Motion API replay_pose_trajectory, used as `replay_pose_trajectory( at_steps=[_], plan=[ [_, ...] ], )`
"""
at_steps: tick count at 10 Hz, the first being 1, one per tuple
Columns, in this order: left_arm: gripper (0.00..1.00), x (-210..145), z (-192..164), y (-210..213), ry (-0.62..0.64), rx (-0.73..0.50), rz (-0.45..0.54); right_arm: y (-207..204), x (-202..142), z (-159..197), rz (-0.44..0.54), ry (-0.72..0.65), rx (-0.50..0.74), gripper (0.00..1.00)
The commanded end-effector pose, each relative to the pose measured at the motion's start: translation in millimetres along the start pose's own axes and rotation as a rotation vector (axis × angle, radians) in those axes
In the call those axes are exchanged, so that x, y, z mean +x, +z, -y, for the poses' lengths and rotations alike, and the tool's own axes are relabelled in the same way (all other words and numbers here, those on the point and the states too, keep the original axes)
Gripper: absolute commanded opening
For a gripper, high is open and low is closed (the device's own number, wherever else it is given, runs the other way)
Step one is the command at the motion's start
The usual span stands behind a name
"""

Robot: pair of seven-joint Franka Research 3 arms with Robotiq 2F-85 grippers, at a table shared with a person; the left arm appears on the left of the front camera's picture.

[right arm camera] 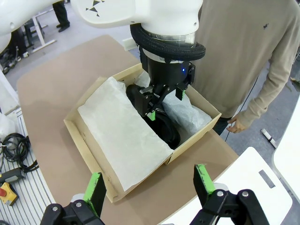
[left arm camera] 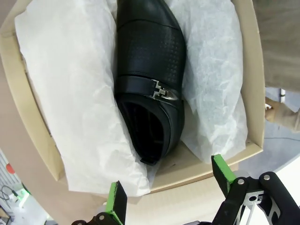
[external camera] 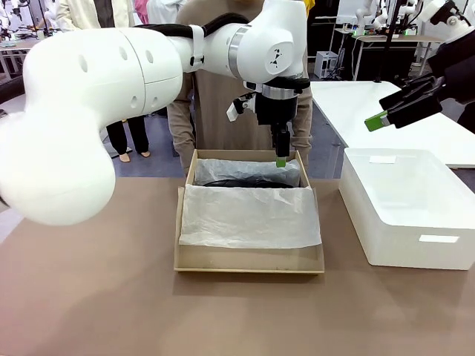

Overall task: Pack the shoes into the box.
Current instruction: Close the Shoes Box.

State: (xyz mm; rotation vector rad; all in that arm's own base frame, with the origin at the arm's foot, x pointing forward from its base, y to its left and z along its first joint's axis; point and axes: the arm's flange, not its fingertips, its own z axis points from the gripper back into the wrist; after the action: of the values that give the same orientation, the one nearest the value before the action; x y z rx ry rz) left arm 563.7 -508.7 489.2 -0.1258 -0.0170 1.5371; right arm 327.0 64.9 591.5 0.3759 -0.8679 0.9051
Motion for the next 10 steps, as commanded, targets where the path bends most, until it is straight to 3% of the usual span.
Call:
replay_pose_trajectory(
  at_steps=[1, 2, 7, 10],
  plan=[
    [1.0, 1, 0, 2, 0.009, -0.008, 0.017, -1, 0, 0, 0.015, -0.002, 0.012, 1.0],
    [1.0, 0, 0, 0, 0.0, 0.0, 0.0, -1, 0, 0, 0.015, -0.002, 0.012, 1.0],
    [1.0, 51, -14, 57, -0.478, 0.187, 0.155, -1, 0, 0, 0.015, -0.002, 0.012, 1.0],
    [1.0, 105, -28, 91, -0.773, 0.2, 0.076, -1, 0, 0, 0.015, -0.002, 0.012, 1.0]
  ],
)
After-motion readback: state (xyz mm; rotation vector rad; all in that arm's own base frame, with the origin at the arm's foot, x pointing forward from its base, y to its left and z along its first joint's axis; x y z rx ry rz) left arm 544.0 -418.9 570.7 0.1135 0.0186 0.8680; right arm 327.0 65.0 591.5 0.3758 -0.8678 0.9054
